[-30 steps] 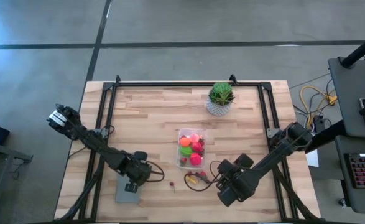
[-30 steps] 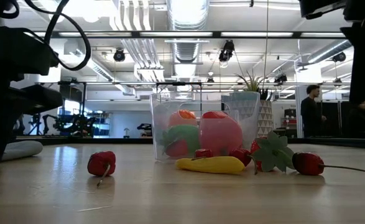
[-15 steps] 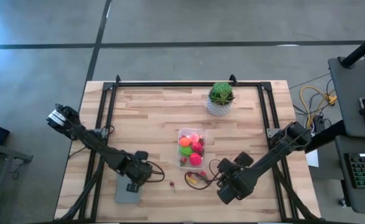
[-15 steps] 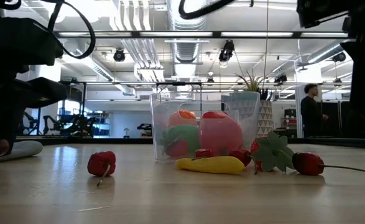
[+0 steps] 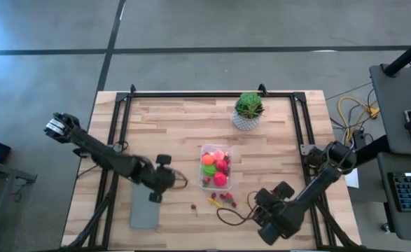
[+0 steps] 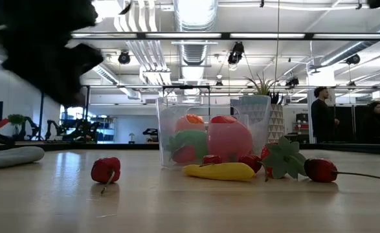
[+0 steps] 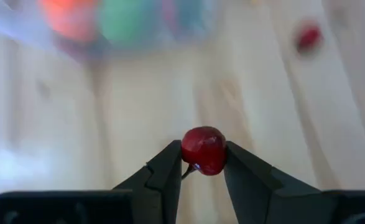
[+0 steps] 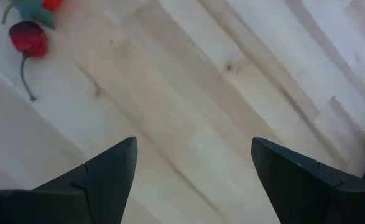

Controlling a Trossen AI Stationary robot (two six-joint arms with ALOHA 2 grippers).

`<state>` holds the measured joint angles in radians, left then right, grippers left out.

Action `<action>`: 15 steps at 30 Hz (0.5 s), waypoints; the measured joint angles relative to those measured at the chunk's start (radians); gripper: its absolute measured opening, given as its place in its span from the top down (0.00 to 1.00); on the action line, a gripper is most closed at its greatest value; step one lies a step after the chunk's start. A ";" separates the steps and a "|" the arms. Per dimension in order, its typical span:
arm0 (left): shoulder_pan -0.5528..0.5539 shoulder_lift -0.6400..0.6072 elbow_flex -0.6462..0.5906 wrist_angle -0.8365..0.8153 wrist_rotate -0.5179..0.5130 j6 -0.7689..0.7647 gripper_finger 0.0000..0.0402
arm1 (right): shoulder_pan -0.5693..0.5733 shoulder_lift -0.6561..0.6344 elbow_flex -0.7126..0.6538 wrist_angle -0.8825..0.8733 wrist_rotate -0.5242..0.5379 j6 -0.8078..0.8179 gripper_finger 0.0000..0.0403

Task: Pick and placing Produce into tupperware
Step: Put the red cherry into the transparent bin

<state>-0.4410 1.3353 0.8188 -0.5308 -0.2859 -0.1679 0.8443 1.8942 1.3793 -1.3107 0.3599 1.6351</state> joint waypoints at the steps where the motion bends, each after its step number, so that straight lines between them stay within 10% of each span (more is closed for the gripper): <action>1: 0.036 -0.009 0.010 0.018 -0.001 0.028 0.76 | 0.010 0.000 0.000 0.000 0.000 0.025 0.24; 15: 0.263 0.170 0.208 0.244 0.245 0.289 0.76 | 0.034 0.000 -0.001 0.016 0.000 0.172 0.22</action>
<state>-0.1778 1.5051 1.0270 -0.2866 -0.0410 0.1211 0.8787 1.8942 1.3781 -1.2942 0.3603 1.8072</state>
